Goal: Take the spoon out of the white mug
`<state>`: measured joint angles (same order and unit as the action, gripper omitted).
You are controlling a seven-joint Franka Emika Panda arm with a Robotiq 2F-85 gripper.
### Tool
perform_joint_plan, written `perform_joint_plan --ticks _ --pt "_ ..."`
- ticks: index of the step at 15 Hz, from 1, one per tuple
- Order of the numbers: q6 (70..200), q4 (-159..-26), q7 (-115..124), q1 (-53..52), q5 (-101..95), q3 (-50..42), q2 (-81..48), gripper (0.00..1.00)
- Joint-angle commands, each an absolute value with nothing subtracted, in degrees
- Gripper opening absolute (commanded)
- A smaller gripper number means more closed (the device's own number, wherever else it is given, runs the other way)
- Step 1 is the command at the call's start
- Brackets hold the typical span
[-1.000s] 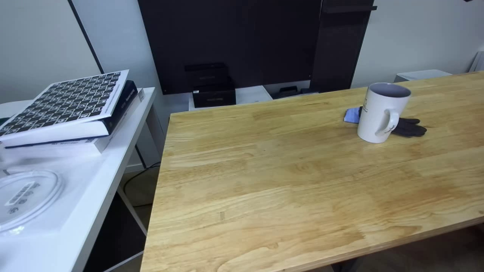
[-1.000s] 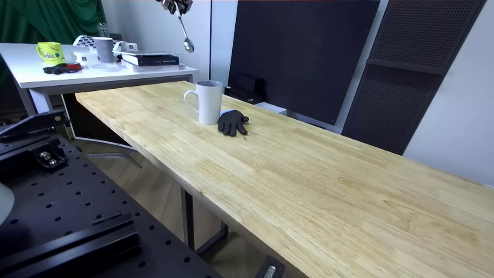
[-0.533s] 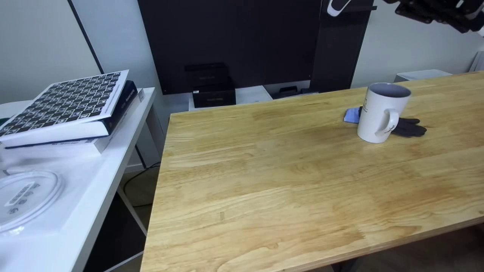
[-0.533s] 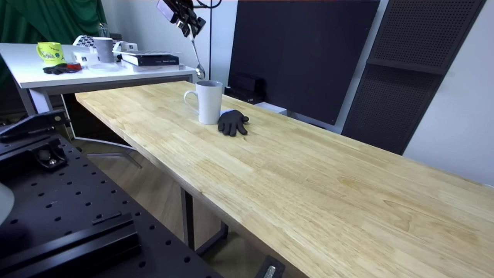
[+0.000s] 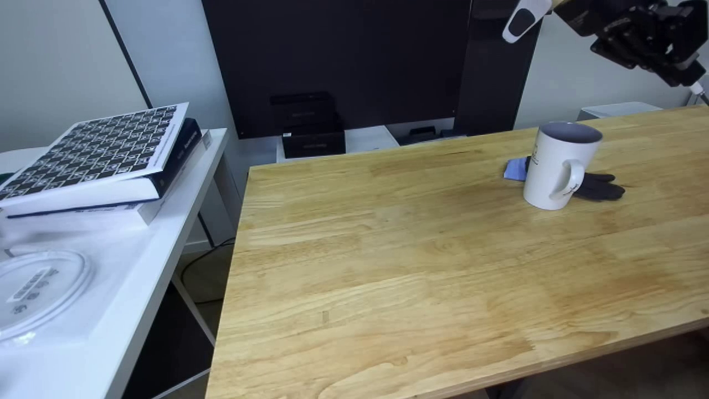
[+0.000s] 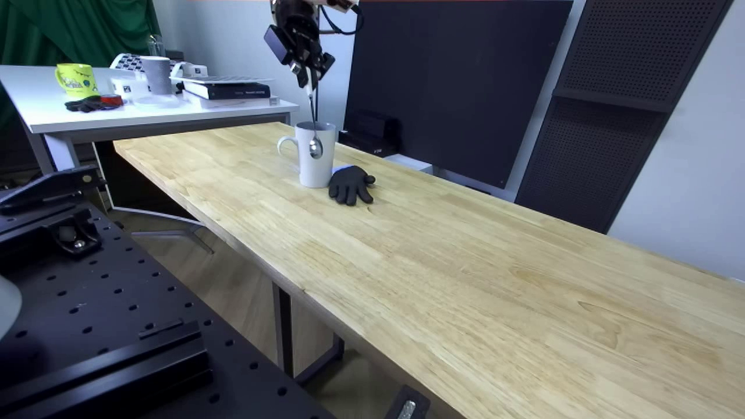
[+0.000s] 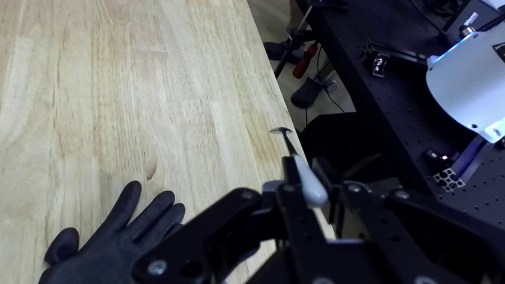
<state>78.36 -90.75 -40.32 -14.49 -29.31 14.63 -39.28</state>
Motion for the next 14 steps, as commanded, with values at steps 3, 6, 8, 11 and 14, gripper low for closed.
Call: perform_joint_plan --ticks 3,6,8,11,14 --pt "81.06 -95.95 -40.82 -12.35 -27.02 14.35 -37.53 0.04" --pt "82.01 -97.41 -40.53 -12.77 -28.58 14.04 -37.86 0.04" --pt "85.24 -99.24 -39.51 -13.16 -31.22 13.69 -37.11 0.04" --pt "93.86 -102.43 -37.79 -13.16 -36.74 13.08 -35.00 0.04" --pt "94.42 -99.82 -39.46 -13.24 -36.99 12.95 -37.50 0.04"
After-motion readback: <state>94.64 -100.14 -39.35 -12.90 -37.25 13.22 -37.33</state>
